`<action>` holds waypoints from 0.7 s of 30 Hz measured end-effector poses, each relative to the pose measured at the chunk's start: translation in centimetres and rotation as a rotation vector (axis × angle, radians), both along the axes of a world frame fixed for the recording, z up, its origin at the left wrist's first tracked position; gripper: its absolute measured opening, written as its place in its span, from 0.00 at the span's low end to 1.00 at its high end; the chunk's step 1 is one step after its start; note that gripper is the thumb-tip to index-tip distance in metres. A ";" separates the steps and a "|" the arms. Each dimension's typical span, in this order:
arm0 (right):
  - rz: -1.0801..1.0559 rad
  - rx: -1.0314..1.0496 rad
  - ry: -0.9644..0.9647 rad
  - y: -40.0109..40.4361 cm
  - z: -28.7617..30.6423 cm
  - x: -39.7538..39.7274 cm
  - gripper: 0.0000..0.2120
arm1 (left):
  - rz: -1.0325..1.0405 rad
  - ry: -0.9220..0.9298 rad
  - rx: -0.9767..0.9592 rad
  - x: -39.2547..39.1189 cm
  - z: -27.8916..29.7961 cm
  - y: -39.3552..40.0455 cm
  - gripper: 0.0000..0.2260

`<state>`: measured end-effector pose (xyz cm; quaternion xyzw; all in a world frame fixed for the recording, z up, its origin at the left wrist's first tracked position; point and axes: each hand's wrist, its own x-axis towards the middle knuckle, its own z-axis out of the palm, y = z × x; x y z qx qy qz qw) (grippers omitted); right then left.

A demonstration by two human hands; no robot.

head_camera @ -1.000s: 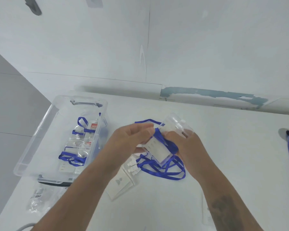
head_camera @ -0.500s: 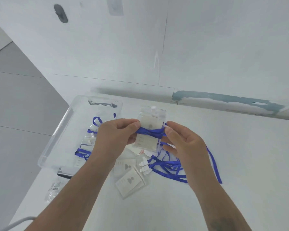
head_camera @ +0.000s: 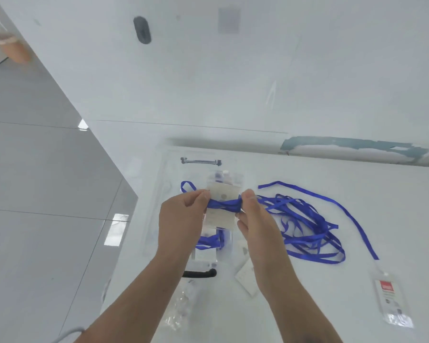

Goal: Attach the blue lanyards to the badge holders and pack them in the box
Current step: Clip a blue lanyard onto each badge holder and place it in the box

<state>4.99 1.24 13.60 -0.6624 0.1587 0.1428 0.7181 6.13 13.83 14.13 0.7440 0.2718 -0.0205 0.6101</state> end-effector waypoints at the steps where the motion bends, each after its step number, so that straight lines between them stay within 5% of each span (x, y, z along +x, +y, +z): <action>1: -0.018 -0.007 0.004 1.5 0.1 -0.1 0.13 | -0.010 0.017 -0.007 0.0 -0.2 1.2 0.11; 8: -0.124 -0.041 0.101 6.0 -0.3 0.3 0.20 | -0.101 0.161 -0.323 0.7 0.2 4.5 0.19; 21: -0.049 -0.081 0.338 7.0 -3.6 6.5 0.18 | -0.023 0.308 -0.384 4.5 -2.6 4.0 0.26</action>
